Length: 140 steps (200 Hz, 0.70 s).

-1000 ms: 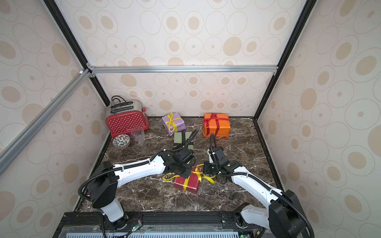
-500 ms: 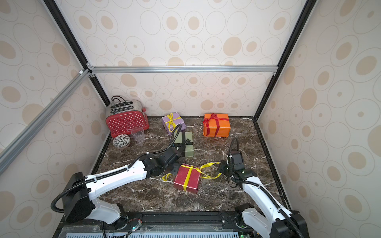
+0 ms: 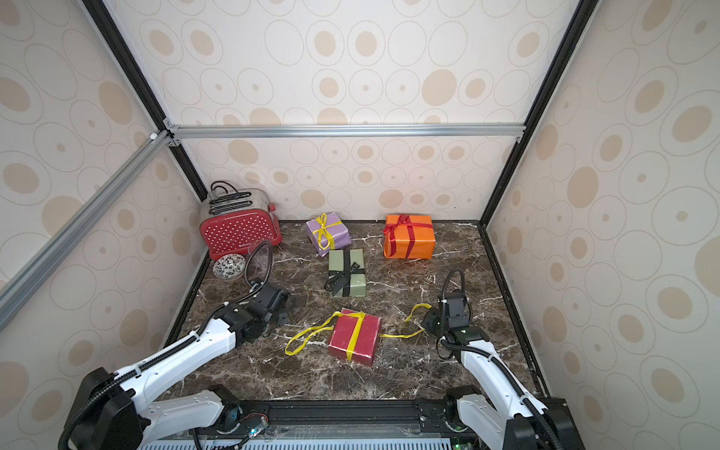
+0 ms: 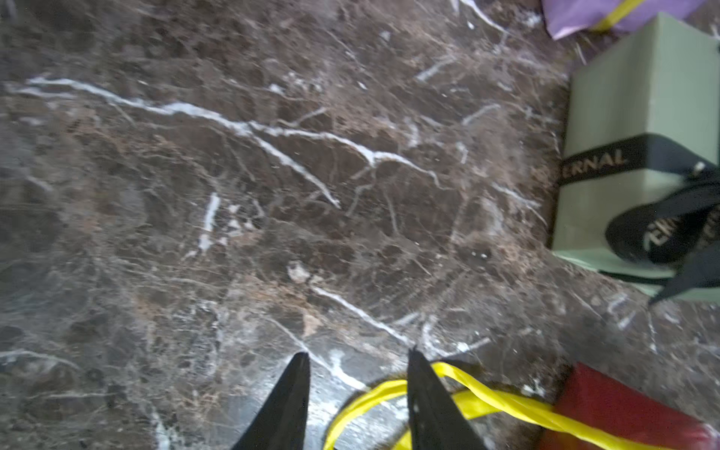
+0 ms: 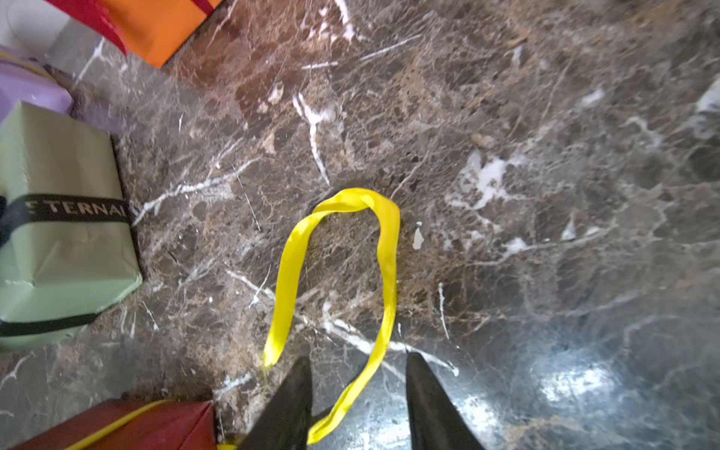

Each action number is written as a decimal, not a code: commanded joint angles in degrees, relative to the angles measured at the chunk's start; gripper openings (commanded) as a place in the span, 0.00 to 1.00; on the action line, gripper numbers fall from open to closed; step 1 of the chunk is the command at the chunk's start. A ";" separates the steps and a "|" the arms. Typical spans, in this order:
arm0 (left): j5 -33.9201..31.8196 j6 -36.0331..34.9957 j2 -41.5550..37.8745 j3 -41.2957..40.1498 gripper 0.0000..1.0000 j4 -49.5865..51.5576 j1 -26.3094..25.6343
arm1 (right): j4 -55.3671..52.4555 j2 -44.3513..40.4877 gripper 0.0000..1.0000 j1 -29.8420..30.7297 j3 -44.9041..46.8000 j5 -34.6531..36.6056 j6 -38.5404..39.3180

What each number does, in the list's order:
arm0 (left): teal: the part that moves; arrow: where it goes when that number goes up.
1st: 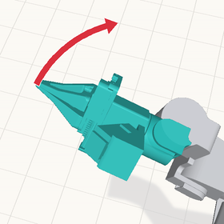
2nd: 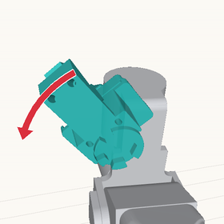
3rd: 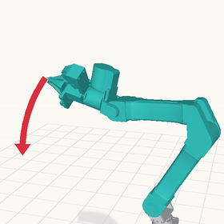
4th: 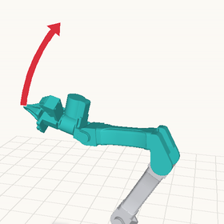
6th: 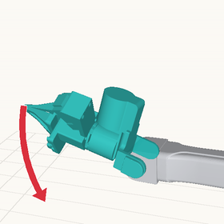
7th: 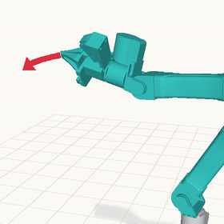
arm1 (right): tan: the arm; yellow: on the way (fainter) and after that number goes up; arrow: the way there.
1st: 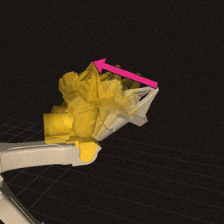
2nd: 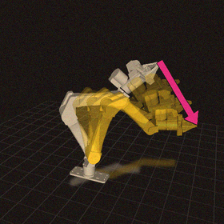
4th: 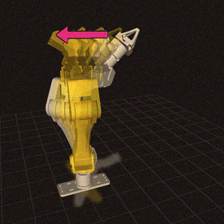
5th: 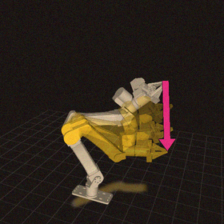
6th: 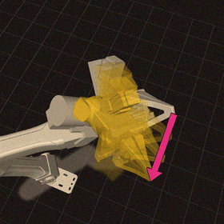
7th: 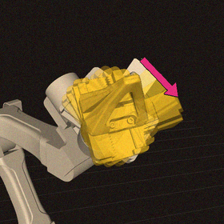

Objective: Untie the ribbon bows on the gift boxes
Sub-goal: Untie the ribbon from the gift box, then pull the ribbon from the gift box.

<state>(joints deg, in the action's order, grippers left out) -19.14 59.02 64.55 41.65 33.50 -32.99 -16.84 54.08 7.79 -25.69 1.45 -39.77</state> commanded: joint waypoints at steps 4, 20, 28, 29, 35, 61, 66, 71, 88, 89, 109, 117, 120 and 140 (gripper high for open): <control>-3.44 3.29 -5.10 -0.29 0.64 0.15 1.08 | -1.35 -4.56 0.45 -0.32 0.78 4.11 -0.25; -0.29 -0.89 -5.45 0.86 0.71 -2.90 1.09 | -1.27 -7.51 0.48 -0.31 1.78 4.53 -0.58; 3.96 -4.58 -4.80 1.83 0.73 -5.86 1.09 | -1.19 -8.68 0.51 -0.29 2.17 4.23 -0.53; 4.56 -4.99 -4.71 2.02 0.73 -6.18 1.09 | -1.14 -8.84 0.51 -0.30 2.29 4.16 -0.51; 8.20 -7.14 -3.87 2.88 0.73 -7.66 0.97 | -0.96 -9.46 0.51 -0.32 2.47 3.89 -0.34; 13.80 -16.85 2.94 12.11 0.72 -6.99 -6.20 | 0.21 -10.75 0.53 -0.32 2.62 0.99 1.83; 13.59 -18.77 4.84 14.61 0.72 -5.60 -8.44 | 0.14 -10.86 0.53 -0.32 2.49 0.72 2.10; 13.94 -20.35 6.84 17.07 0.72 -4.09 -10.43 | 0.14 -10.84 0.53 -0.30 2.26 0.36 2.29; 17.42 -23.99 13.81 23.59 0.72 -0.74 -15.72 | 0.46 -10.43 0.53 -0.32 2.14 -0.80 2.81; 17.66 -24.15 14.36 23.93 0.72 -0.59 -16.19 | 0.52 -10.37 0.53 -0.32 2.14 -0.82 2.83; 19.14 -27.31 23.01 30.68 0.71 4.22 -22.43 | 1.20 -9.36 0.52 -0.31 2.06 -2.15 2.98; 18.70 -28.39 26.43 33.42 0.68 6.46 -24.66 | 1.28 -8.90 0.52 -0.32 2.05 -2.48 3.04; 18.43 -28.76 27.59 34.28 0.67 6.87 -25.43 | 1.24 -8.83 0.52 -0.30 1.92 -2.50 3.11; 17.04 -29.89 33.66 39.17 0.65 9.83 -29.30 | 1.43 -7.88 0.51 -0.32 1.79 -2.85 3.24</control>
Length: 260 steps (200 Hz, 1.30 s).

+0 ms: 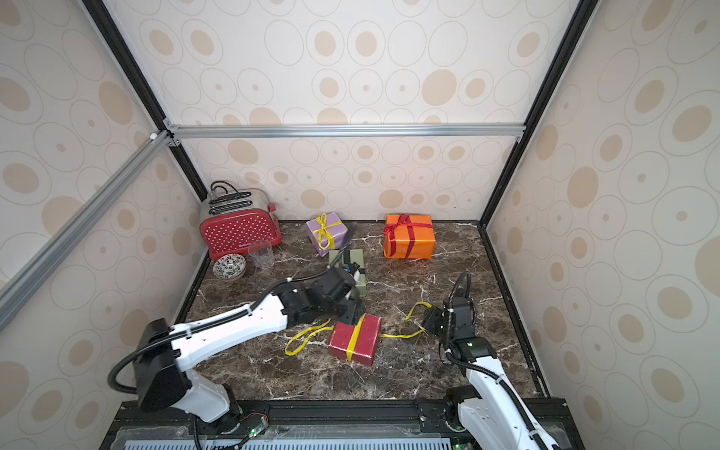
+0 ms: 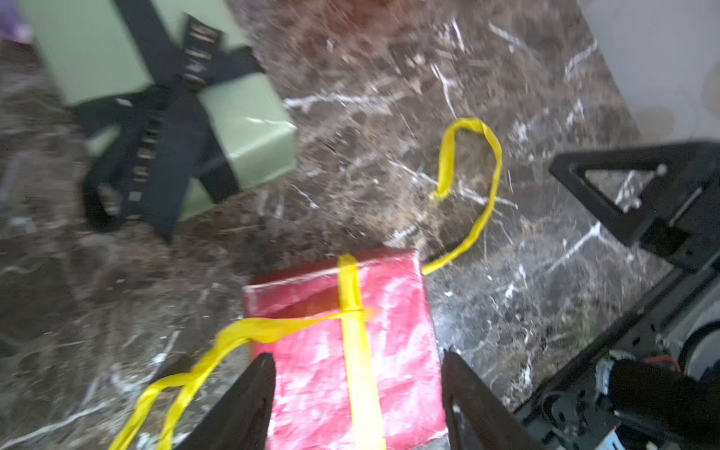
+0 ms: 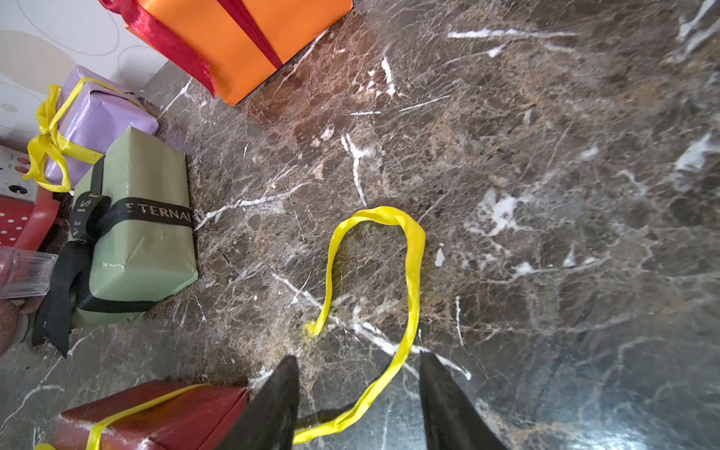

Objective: Untie the ribbon bows on the gift boxes
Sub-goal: Pull the ribbon from the gift box.

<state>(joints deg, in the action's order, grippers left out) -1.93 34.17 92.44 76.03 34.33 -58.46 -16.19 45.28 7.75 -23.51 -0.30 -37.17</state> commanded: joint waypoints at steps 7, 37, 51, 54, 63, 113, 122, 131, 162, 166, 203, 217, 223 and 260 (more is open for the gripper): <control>0.09 -5.07 7.20 5.56 0.66 9.01 -4.78 | 0.93 1.21 0.51 -0.28 -0.40 -1.26 0.61; 0.76 -4.64 11.22 8.08 0.68 8.73 -5.62 | 1.43 2.42 0.50 -0.28 -0.49 -1.81 0.59; -2.57 -3.45 12.70 9.27 0.68 9.63 -5.62 | 1.33 2.84 0.50 -0.23 -0.73 -1.81 0.60; -3.61 -2.91 12.95 9.61 0.68 9.94 -5.57 | 1.33 2.84 0.50 -0.22 -0.71 -1.81 0.59; -5.80 -1.88 13.63 10.29 0.68 10.58 -5.27 | 1.20 2.91 0.50 -0.28 -0.75 -1.79 0.56; -9.39 2.17 15.06 11.97 0.64 16.38 -2.63 | 0.53 2.58 0.49 -0.24 -0.75 -1.11 0.65; -9.09 2.15 14.88 11.79 0.66 16.39 -2.25 | 0.67 2.60 0.49 -0.27 -0.75 -1.03 0.65; -8.35 2.22 14.96 11.86 0.66 16.72 -1.70 | 0.80 2.75 0.49 -0.27 -0.66 -1.02 0.60; -4.73 2.11 14.93 11.79 0.64 15.94 -0.34 | 0.15 3.64 0.49 -0.27 -1.02 -0.67 0.52; -4.39 1.97 14.87 11.84 0.63 15.95 -0.34 | -0.02 3.68 0.49 -0.23 -1.10 -0.67 0.47; -0.67 1.25 15.44 10.84 0.53 16.08 -0.43 | -0.29 3.75 0.49 -0.23 -1.15 -0.33 0.36; -0.40 0.94 15.56 10.31 0.51 15.71 -0.69 | -0.21 3.59 0.49 -0.27 -1.11 -0.39 0.25; -0.15 0.70 15.62 10.07 0.50 15.29 -0.80 | -0.08 3.66 0.49 -0.27 -1.08 -0.44 0.31; 1.58 0.81 15.79 9.61 0.35 12.36 -0.80 | 0.67 3.76 0.49 -0.28 -0.75 -1.59 0.34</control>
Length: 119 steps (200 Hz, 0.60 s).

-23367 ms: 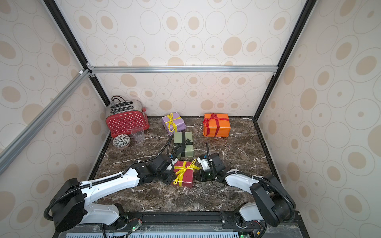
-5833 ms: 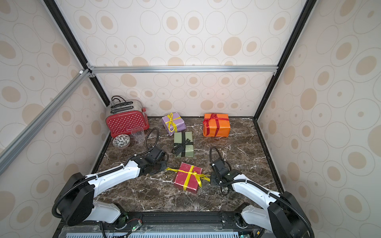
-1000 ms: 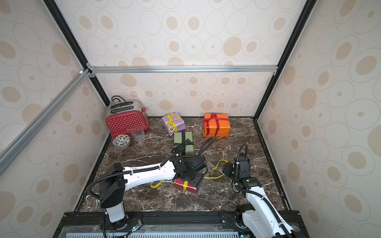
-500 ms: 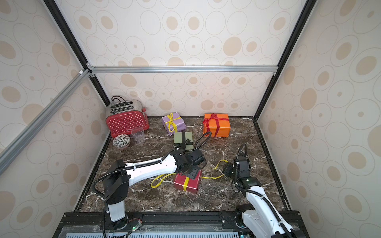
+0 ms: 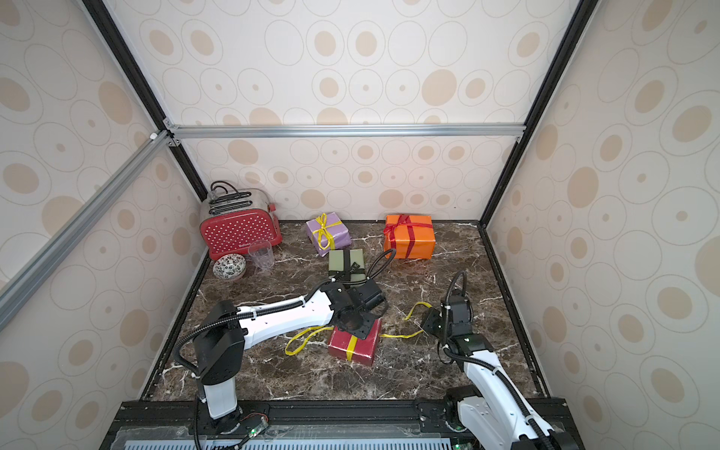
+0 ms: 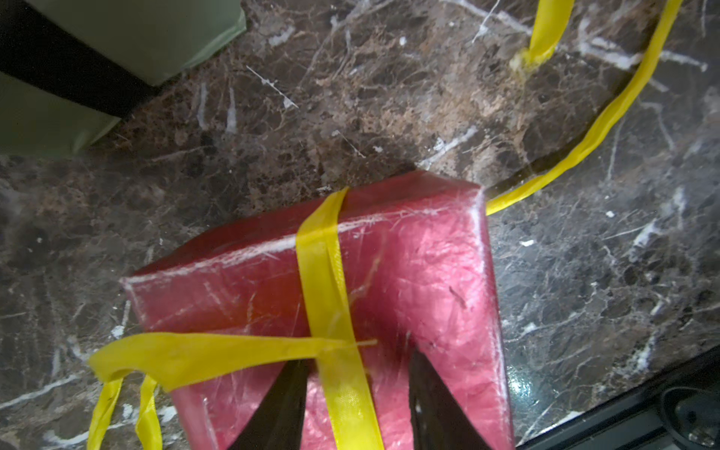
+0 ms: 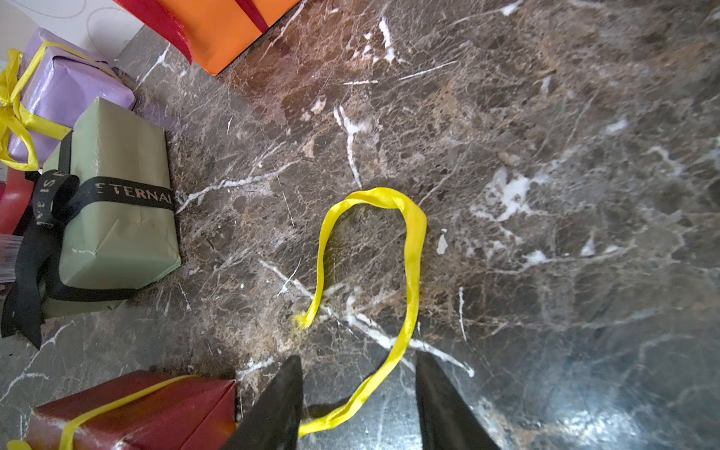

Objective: Untie the ribbon bows on the gift boxes
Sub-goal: Pull the ribbon from the gift box.

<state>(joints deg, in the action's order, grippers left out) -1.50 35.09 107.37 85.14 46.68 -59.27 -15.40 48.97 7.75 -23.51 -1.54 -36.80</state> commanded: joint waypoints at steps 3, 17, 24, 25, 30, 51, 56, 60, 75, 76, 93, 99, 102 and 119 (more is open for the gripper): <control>0.63 -0.11 1.13 0.83 0.33 0.29 -0.04 | -0.08 0.06 0.49 -0.28 -0.75 -0.39 -0.03; -0.16 -0.37 1.96 1.77 0.22 1.15 0.02 | 0.04 0.00 0.49 -0.28 -0.75 -0.70 0.05; -0.13 -0.42 1.85 1.51 0.17 0.53 -0.02 | 0.10 0.05 0.49 -0.27 -0.75 -0.81 0.14; -0.11 -0.40 1.82 1.51 0.17 0.40 0.00 | 0.10 0.06 0.49 -0.27 -0.75 -0.82 0.14; 0.16 -0.38 1.50 1.01 0.14 -0.40 0.07 | 0.11 0.06 0.49 -0.28 -0.75 -0.90 0.15; 1.05 -0.03 -0.02 -0.74 0.07 -3.89 0.08 | 0.28 0.08 0.49 -0.28 -0.73 -1.27 0.23; 1.09 -0.09 -0.14 -0.77 0.04 -4.09 0.11 | 0.28 0.14 0.49 -0.28 -0.79 -1.36 0.26; 1.20 -0.19 -0.22 -0.70 0.02 -4.31 0.11 | 0.28 0.12 0.49 -0.26 -0.75 -1.40 0.29; 1.64 -0.37 -0.98 -0.70 0.00 -5.38 0.11 | 0.52 0.09 0.49 -0.27 -0.75 -1.73 0.28; 1.70 -0.37 -1.14 -0.78 0.00 -5.55 0.11 | 0.53 0.12 0.49 -0.27 -0.75 -1.72 0.26; 2.64 -0.77 -3.79 -1.84 0.00 -8.87 0.11 | 1.06 0.38 0.49 -0.27 -0.67 -2.62 0.47; 2.91 -0.97 -4.86 -2.15 0.00 -9.92 0.11 | 1.46 0.55 0.49 -0.24 -0.58 -3.07 0.45; 3.17 -1.13 -5.41 -2.27 0.00 -10.92 0.11 | 1.71 0.62 0.49 -0.27 -0.45 -3.37 0.49; 3.68 -1.72 -8.36 -2.94 0.00 -15.05 0.08 | 3.84 1.59 0.49 -0.27 -0.05 -6.27 0.62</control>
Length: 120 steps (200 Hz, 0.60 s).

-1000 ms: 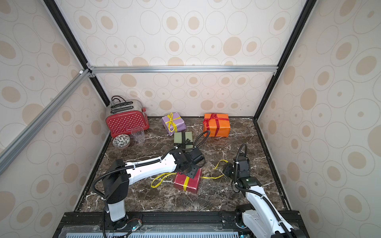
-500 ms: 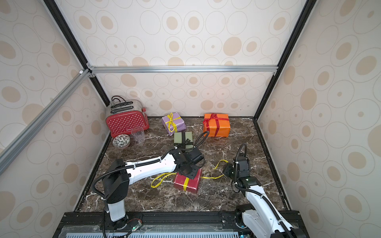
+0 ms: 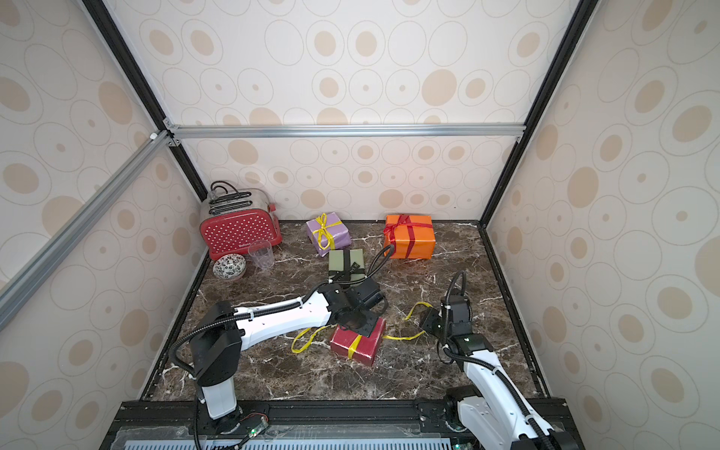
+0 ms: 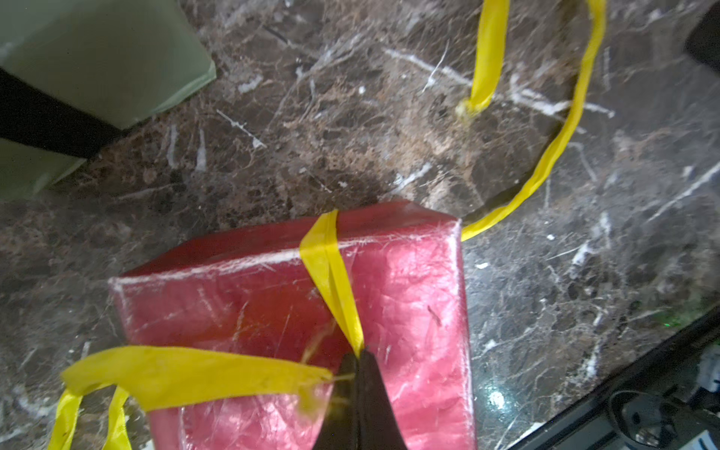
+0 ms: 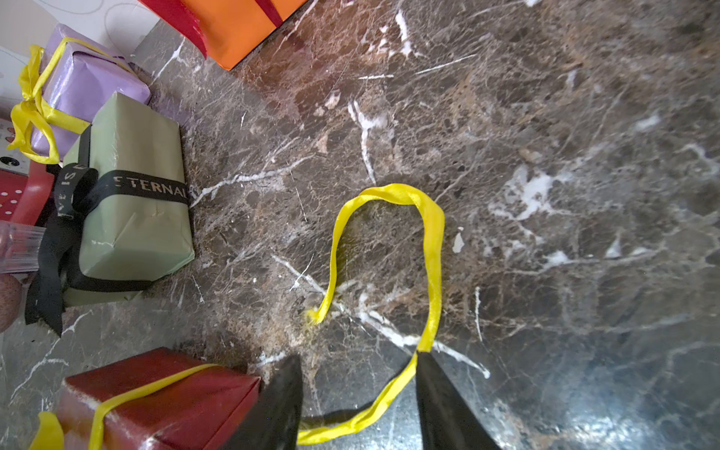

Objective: Untie the ribbon bows on the gift boxes
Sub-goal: Pull the ribbon from the gift box.

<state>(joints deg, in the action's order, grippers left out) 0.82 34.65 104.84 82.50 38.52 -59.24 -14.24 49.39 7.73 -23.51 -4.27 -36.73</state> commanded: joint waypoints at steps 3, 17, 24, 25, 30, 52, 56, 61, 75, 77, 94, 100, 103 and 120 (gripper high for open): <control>1.38 -1.34 -6.23 -0.44 0.00 -7.40 0.09 | 3.15 1.42 0.49 -0.25 0.00 -4.15 0.57; 0.68 -1.22 -8.15 -0.92 0.00 -9.40 0.09 | 5.23 2.64 0.49 -0.16 0.25 -7.38 0.57; 0.44 -0.95 -8.88 -1.26 0.00 -10.31 0.09 | 6.15 3.26 0.48 -0.16 0.27 -8.79 0.52; 0.42 -0.93 -9.00 -1.32 0.00 -10.53 0.09 | 6.33 3.35 0.48 -0.17 0.24 -9.03 0.52; 0.46 -0.90 -9.50 -1.51 0.00 -11.15 0.14 | 6.89 3.93 0.48 -0.13 0.30 -10.07 0.54; 0.67 -0.23 -11.27 -1.75 0.00 -13.77 0.44 | 9.16 5.47 0.48 0.48 0.26 -13.39 0.66; 0.82 -0.28 -11.61 -1.74 0.00 -14.18 0.44 | 9.46 5.69 0.49 0.62 0.24 -13.61 0.73; 1.08 -0.38 -11.87 -1.44 0.00 -14.41 0.44 | 9.58 5.95 0.49 0.91 0.19 -13.85 0.84; 1.07 -1.37 -11.61 1.26 0.00 -11.46 0.44 | 9.32 6.69 0.49 1.53 -0.37 -13.77 1.19; 0.75 -1.46 -11.53 1.83 0.00 -10.60 0.44 | 9.27 6.73 0.49 1.56 -0.39 -13.80 1.21; -2.58 -1.98 -10.01 5.00 0.00 -3.95 0.49 | 8.67 7.29 0.49 1.92 -0.74 -13.32 1.40; -3.55 -1.72 -10.41 4.16 0.00 -3.66 0.54 | 8.49 7.48 0.49 1.94 -0.95 -13.31 1.51; -4.03 -1.38 -10.79 3.33 0.00 -3.89 0.75 | 8.40 7.63 0.49 1.96 -0.98 -13.24 1.53; -4.39 1.74 -12.43 -1.21 0.00 -4.93 2.61 | 8.05 8.24 0.49 2.03 -1.19 -13.03 1.52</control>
<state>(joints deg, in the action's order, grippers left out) -0.60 34.24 94.26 83.96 30.02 -58.85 -6.28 56.93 9.34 -23.51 -16.91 -35.77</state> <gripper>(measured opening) 0.048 0.491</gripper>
